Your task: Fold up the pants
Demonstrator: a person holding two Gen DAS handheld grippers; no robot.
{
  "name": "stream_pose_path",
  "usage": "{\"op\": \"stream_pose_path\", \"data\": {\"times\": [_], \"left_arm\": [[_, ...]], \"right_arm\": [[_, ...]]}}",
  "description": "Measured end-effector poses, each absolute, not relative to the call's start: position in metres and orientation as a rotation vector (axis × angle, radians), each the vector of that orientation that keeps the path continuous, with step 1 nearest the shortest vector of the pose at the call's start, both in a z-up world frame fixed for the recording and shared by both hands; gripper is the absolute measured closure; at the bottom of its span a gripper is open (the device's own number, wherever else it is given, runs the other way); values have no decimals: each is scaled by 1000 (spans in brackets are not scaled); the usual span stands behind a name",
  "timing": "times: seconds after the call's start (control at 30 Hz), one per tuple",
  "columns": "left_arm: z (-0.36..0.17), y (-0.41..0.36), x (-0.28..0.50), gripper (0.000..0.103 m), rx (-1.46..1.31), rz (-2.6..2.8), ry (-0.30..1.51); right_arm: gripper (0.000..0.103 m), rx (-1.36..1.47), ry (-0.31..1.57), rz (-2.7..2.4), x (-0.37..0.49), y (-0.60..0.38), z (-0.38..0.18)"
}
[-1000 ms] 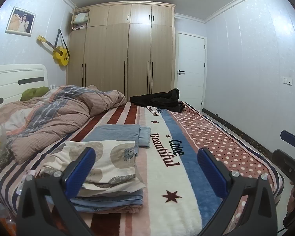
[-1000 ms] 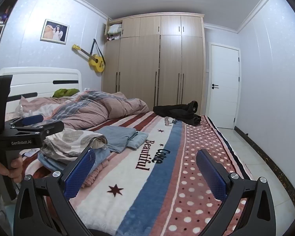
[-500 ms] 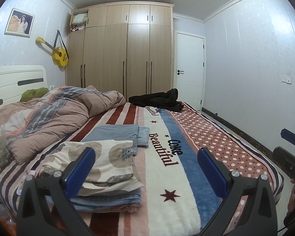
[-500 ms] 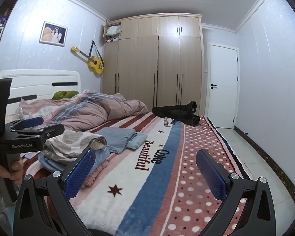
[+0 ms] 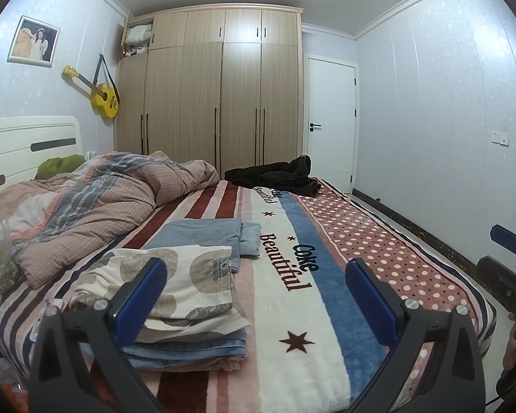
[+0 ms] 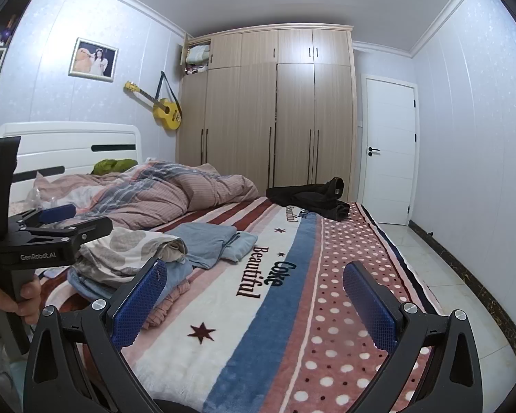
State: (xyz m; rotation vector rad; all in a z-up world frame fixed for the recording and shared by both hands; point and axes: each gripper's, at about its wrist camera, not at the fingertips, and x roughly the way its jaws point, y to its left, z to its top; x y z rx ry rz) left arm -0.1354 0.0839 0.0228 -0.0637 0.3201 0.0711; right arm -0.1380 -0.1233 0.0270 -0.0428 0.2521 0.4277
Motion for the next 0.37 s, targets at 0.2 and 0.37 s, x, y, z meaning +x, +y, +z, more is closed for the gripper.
{"op": "stream_pose_path", "data": {"times": [0.2,0.37], "left_arm": [[22,84,-135,1,-63,68,322],[26,83,-139,1,-61,70,321]], "right_arm": [[1,-42,252,428,-138,-123,27],[1,-42,253,427,-138,-123,27]]}}
